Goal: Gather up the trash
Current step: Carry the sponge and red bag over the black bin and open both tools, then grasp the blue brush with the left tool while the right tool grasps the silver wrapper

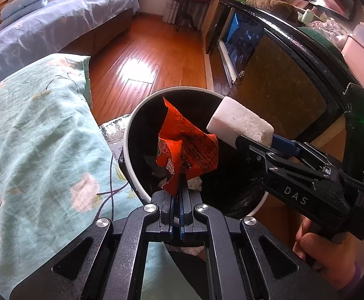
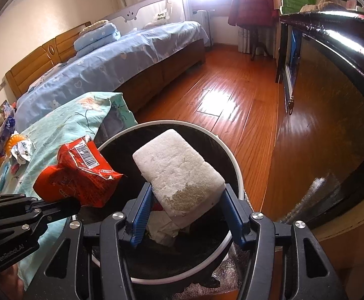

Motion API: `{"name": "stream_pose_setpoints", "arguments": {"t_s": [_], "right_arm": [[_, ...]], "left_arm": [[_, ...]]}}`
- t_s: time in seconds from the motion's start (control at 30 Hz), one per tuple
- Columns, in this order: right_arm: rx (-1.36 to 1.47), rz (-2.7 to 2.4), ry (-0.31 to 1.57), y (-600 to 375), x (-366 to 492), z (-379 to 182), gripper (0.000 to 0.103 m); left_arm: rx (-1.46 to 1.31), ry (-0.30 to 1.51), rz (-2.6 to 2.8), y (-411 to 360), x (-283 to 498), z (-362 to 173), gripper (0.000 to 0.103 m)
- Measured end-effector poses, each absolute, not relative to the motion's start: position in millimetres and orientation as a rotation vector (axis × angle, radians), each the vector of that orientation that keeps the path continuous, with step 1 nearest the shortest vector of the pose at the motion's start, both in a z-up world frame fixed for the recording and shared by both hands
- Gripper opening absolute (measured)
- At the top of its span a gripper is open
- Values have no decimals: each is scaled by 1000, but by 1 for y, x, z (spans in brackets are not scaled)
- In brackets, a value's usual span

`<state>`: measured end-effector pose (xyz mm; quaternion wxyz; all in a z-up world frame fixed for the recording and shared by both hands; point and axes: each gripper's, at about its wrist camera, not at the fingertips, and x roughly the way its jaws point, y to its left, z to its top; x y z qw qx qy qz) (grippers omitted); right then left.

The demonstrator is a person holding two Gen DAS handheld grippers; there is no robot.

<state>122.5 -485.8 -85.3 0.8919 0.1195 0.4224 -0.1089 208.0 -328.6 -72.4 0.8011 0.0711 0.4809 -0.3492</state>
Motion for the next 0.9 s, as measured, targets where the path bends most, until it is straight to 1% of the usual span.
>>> {"name": "stream_pose_setpoints", "arguments": {"t_s": [0.07, 0.13, 0.17, 0.2, 0.23, 0.4, 0.5, 0.6, 0.7, 0.9], "right_arm": [[251, -226, 882, -487, 124, -87, 59], [256, -228, 888, -488, 125, -88, 62], [262, -228, 889, -489, 125, -88, 64], [269, -226, 889, -490, 124, -88, 69], [275, -224, 888, -491, 124, -88, 73], [287, -212, 874, -487, 120, -83, 74], [289, -193, 855, -479, 117, -76, 80], [293, -161, 834, -467, 116, -67, 82], [291, -120, 823, -450, 118, -60, 87], [284, -27, 809, -411, 125, -51, 89]], "left_arm": [[155, 1029, -749, -329, 208, -72, 5], [154, 1027, -748, -327, 207, -72, 23], [152, 1020, -741, -325, 206, -71, 42], [149, 1005, -734, -322, 204, -70, 48], [148, 998, -730, -320, 203, -69, 48], [118, 985, -707, -299, 196, -67, 48], [95, 977, -683, -280, 191, -66, 48], [59, 976, -650, -258, 187, -66, 49], [39, 969, -607, -235, 182, -67, 49], [-12, 957, -501, -184, 175, -69, 53]]}}
